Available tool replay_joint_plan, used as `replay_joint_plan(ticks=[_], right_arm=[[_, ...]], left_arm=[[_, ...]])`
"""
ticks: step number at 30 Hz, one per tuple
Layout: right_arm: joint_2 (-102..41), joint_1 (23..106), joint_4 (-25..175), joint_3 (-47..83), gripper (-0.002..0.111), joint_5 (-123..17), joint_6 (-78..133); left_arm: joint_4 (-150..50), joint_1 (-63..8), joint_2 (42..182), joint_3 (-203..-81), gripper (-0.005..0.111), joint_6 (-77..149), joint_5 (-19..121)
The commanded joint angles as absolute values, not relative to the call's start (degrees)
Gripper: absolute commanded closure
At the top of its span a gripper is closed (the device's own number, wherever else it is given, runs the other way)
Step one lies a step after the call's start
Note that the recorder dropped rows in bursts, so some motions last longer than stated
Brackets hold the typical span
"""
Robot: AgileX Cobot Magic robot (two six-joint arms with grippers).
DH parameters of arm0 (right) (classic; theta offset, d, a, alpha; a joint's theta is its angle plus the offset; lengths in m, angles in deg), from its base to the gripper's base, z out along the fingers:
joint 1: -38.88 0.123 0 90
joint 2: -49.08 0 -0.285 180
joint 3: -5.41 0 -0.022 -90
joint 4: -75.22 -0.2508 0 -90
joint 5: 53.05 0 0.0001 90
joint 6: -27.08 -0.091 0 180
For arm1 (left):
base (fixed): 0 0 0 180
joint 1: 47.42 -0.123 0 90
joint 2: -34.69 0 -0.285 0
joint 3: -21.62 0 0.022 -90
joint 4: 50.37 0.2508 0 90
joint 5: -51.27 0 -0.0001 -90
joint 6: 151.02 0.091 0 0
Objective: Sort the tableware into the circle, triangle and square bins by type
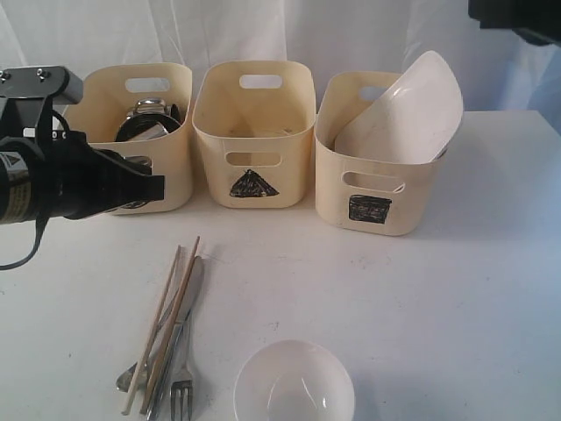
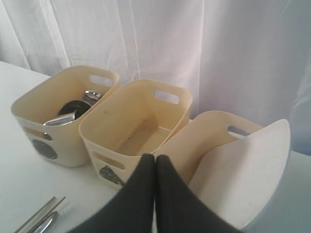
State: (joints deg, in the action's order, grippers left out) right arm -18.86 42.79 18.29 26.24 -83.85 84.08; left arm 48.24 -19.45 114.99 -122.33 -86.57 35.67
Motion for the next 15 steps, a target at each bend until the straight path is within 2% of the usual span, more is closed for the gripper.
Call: replay_joint_plan(ticks=[1, 15], right_arm=[[-9.8, 43.4, 17.7, 34.0, 0.108, -84.1, 84.4], [-0.4, 44.6, 18.8, 36.2, 0.108, -83.5, 84.2]], left_arm=[[49.6, -19.6, 114.4, -121.8, 0.107, -86.7, 36.2], [49.6, -19.6, 114.4, -121.8, 0.107, -86.3, 35.9]])
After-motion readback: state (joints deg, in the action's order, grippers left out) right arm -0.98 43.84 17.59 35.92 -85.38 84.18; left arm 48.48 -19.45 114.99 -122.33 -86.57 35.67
